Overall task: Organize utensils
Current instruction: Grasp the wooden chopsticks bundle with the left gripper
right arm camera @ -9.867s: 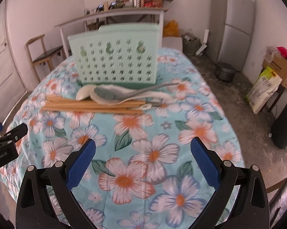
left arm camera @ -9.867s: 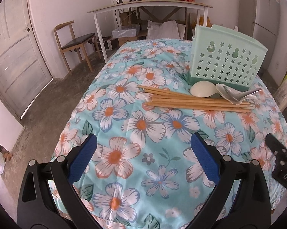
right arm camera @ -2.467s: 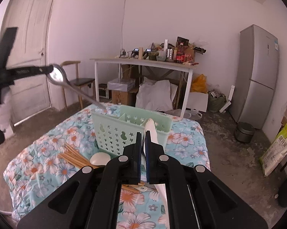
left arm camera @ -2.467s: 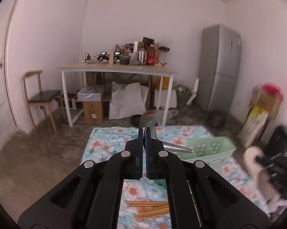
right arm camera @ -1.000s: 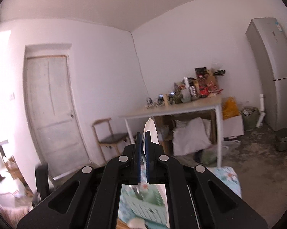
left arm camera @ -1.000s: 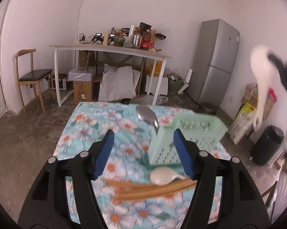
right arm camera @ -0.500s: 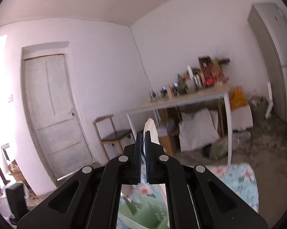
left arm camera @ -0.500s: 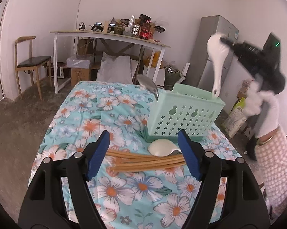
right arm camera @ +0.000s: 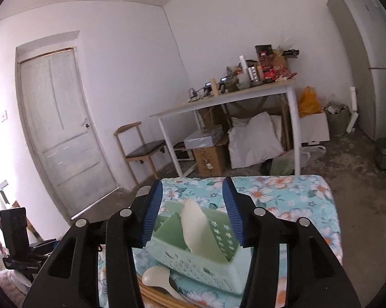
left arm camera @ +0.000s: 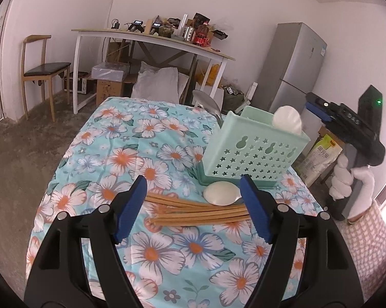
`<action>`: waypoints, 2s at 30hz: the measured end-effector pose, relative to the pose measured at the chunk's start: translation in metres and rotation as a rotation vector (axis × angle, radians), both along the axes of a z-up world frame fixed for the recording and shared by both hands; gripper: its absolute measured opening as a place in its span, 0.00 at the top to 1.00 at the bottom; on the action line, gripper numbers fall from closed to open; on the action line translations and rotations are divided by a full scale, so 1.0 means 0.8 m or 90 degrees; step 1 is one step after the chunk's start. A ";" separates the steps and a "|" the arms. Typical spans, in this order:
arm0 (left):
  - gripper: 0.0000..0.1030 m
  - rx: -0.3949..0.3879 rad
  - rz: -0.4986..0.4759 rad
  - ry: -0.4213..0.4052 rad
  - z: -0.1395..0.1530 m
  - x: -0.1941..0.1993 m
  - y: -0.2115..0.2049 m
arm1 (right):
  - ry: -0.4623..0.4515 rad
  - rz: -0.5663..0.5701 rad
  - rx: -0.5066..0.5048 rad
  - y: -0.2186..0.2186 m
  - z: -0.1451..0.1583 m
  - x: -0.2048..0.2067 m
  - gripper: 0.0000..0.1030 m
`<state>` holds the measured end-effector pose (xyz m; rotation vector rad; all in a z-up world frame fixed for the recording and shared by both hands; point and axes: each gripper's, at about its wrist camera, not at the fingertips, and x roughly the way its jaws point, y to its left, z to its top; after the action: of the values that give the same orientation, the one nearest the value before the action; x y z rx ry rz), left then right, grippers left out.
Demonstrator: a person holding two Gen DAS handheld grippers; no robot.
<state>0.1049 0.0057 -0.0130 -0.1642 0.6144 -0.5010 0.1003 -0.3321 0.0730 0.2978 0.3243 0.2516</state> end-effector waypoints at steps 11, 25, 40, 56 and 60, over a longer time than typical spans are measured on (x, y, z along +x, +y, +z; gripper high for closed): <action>0.31 0.008 0.001 0.008 0.000 -0.006 -0.007 | 0.067 -0.020 0.031 0.014 -0.038 -0.076 0.46; 0.41 0.086 -0.018 0.050 -0.021 0.008 -0.057 | 0.201 -0.010 -0.001 0.043 -0.125 -0.095 0.46; 0.66 0.208 0.025 0.143 -0.084 0.082 -0.094 | 0.288 0.009 -0.037 0.072 -0.139 -0.011 0.57; 0.68 0.203 -0.040 0.177 -0.091 0.027 -0.077 | 0.371 0.028 -0.115 0.119 -0.173 -0.027 0.62; 0.68 0.188 -0.045 0.176 -0.087 0.012 -0.067 | 0.359 0.043 -0.127 0.127 -0.170 -0.043 0.62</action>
<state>0.1146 -0.0480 -0.0827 0.0699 0.9597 -0.4537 0.0655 -0.2307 -0.0633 0.1551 0.9126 0.1962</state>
